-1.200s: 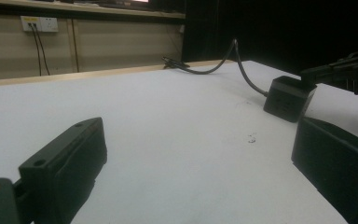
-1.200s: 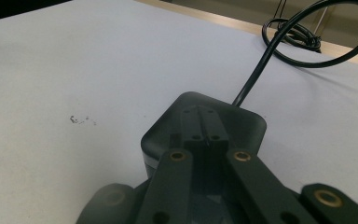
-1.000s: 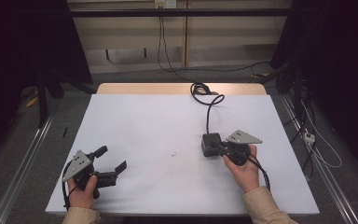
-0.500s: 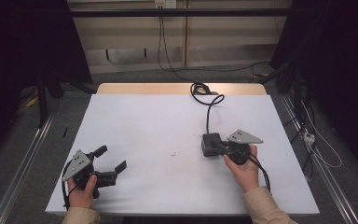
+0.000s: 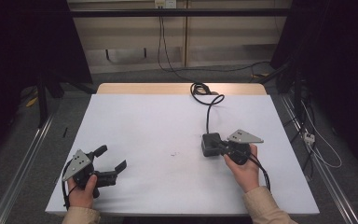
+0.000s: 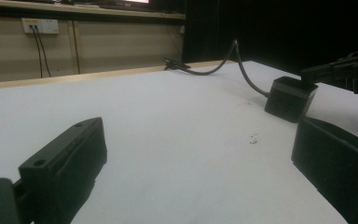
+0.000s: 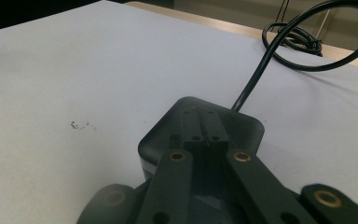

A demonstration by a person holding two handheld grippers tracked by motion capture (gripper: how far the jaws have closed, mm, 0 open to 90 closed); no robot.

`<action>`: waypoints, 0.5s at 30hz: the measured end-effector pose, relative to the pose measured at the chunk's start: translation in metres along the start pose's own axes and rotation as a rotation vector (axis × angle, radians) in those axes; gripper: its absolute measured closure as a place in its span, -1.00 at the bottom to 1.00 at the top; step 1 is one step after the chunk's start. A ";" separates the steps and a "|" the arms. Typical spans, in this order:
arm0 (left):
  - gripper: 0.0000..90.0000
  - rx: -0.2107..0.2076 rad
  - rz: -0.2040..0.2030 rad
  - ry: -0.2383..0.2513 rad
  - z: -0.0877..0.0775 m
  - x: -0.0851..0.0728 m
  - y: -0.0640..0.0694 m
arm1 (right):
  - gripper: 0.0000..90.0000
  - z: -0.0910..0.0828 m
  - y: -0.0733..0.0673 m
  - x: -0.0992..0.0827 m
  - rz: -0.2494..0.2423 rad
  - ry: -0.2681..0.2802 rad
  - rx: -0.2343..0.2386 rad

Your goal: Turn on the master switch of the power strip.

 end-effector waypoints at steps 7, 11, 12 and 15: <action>-0.94 0.001 0.002 0.005 -0.002 0.000 -0.001 | 0.81 -0.001 -0.001 0.002 0.011 0.032 0.011; -0.94 0.001 0.002 0.005 -0.002 0.000 0.000 | 0.71 -0.001 -0.001 0.003 0.018 0.034 0.018; -0.94 0.001 0.003 0.004 -0.002 0.000 0.000 | 0.66 -0.001 -0.001 0.003 0.022 0.034 0.021; -0.94 0.000 0.003 0.004 -0.002 0.001 -0.001 | 0.53 -0.001 -0.002 0.003 0.022 0.039 0.029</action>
Point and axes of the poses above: each handheld gripper's, and its own axes: z roughly forward along the jaws, x roughly out of its top, y roughly to its right, the point moved 2 cm from there along z, roughly forward along the jaws
